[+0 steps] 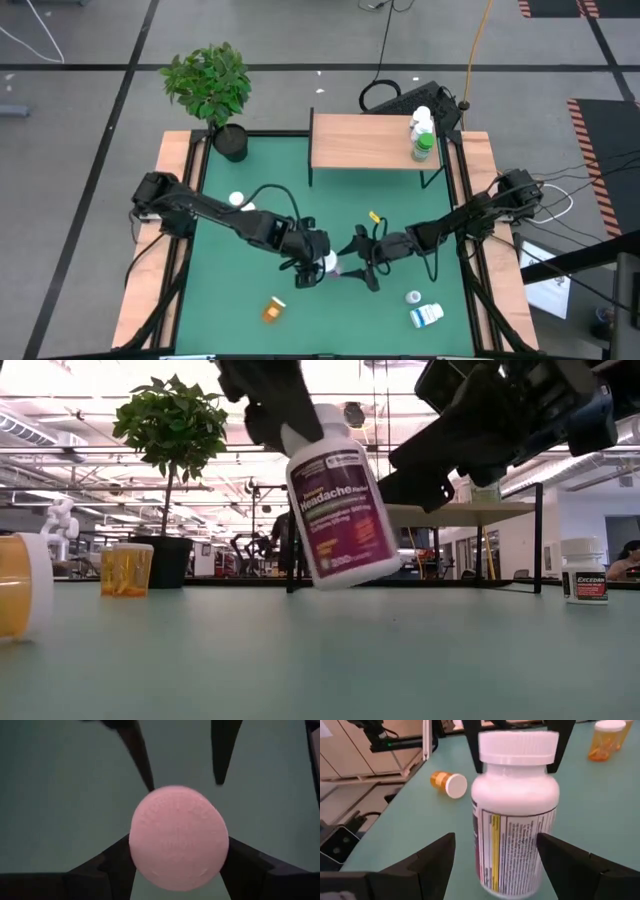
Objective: Pick and place medicine bottles onto shelf by color
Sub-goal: Put the violet pill bottle on the shelf
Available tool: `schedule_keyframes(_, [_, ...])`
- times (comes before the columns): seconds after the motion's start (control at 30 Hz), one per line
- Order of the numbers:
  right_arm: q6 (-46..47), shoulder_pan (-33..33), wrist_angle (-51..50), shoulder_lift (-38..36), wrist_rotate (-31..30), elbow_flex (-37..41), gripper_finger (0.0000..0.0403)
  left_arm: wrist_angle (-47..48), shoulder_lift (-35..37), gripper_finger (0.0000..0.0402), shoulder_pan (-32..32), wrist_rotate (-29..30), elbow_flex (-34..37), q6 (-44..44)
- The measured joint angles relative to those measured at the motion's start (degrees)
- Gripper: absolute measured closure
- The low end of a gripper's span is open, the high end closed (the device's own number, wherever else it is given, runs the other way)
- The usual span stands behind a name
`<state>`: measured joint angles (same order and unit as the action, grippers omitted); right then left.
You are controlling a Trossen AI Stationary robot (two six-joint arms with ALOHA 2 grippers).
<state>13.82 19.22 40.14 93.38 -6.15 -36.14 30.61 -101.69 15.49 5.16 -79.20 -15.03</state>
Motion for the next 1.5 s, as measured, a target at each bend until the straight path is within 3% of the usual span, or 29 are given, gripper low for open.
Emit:
schedule_keyframes(0.37, [0.31,-2.01,7.33,6.16,0.24,-0.04,0.0121,-5.90,-0.02,0.0167,-0.94,0.42,0.00,3.91])
schedule_keyframes(0.77, [-1.43,-2.12,23.01,10.80,-0.41,-0.02,0.0054,-9.43,0.02,0.0168,-0.59,2.87,-0.09,3.84])
schedule_keyframes(1.17, [-2.39,-2.16,23.82,10.58,-1.14,-0.15,0.0134,-9.27,0.72,0.0166,0.25,4.33,-0.08,1.98])
schedule_keyframes(1.33, [-3.84,-2.09,22.58,7.24,-1.59,4.08,0.0129,-9.22,1.37,0.0121,1.69,5.56,-0.04,1.83])
schedule_keyframes(1.5, [-4.33,-2.49,23.50,0.59,-3.42,9.18,0.0132,-7.85,1.02,0.0067,3.34,14.36,0.50,-1.07])
